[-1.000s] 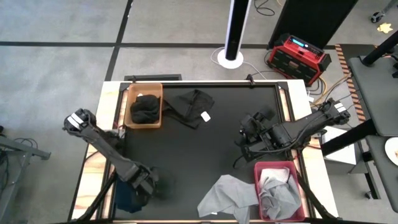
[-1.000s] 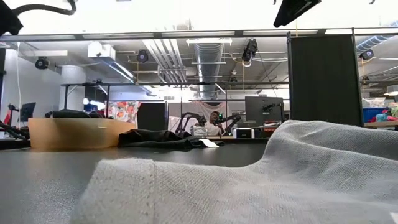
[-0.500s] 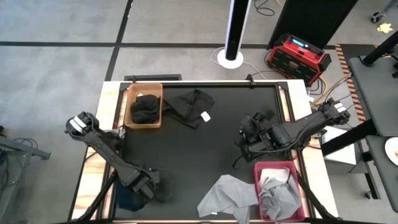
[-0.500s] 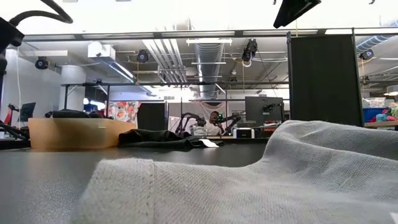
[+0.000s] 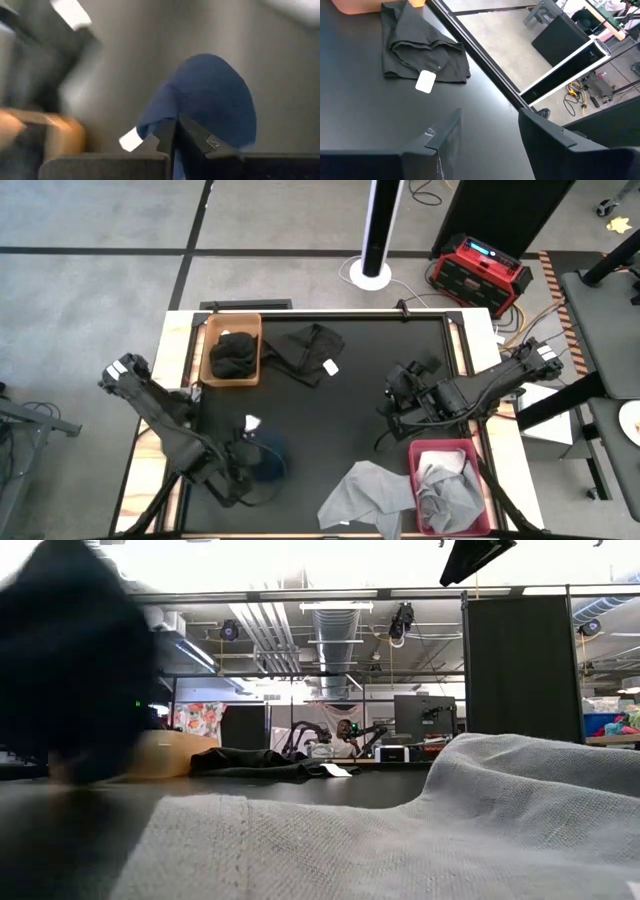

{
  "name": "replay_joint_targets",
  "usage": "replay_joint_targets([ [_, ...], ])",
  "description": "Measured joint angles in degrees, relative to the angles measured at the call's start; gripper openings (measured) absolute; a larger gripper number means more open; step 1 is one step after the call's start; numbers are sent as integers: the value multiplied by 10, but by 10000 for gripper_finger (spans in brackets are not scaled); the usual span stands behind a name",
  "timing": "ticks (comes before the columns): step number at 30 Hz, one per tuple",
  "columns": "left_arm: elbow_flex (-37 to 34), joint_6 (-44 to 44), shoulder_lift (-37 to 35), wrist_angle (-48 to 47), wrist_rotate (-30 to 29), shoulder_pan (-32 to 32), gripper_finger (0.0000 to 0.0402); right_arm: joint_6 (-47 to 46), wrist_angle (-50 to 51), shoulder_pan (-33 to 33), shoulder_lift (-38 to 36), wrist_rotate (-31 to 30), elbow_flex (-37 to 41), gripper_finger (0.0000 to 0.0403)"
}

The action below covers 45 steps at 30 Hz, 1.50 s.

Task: Sort towels by color in basket
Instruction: Put the dark blue towel into the orange bin

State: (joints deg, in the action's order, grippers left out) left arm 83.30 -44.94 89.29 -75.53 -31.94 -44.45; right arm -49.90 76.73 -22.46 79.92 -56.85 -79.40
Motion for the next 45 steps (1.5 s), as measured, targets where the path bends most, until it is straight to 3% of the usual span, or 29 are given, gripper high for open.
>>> replay_joint_targets([
  [5, 115, 66, -16, -29, -233, -12, 0, 0, -2, 0, 0, 0, 0, 183],
  [7, 139, 76, -24, -32, -295, -9, 0, 0, -4, 0, 0, 0, 0, 186],
  [9, 157, 73, -29, -31, -315, 5, 0, 0, -4, 0, 0, -1, 0, 188],
  [13, 183, 69, -30, -44, -284, 40, 0, 6, -9, 0, 0, -2, 0, 191],
  [18, 194, 70, -40, -55, -390, 49, 0, 15, -12, 0, 0, -2, 1, 192],
  [23, 191, 93, -50, -20, -299, 81, 0, 78, -68, 0, 0, -2, 1, 196],
  [28, 186, 95, -57, -15, -319, 79, 0, 262, -262, -5, 0, 8, 27, 197],
  [33, 182, 100, -58, 1, -320, 81, 0, 449, -531, -4, 1, 136, 79, 206],
  [36, 182, 114, -59, 19, -321, 80, 0, 537, -708, 2, 5, 182, 113, 214],
  [39, 182, 138, -57, 41, -321, 81, 0, 572, -818, 16, 14, 227, 135, 226],
  [45, 182, 200, -57, 95, -320, 81, 0, 545, -898, 55, 42, 286, 150, 248],
])
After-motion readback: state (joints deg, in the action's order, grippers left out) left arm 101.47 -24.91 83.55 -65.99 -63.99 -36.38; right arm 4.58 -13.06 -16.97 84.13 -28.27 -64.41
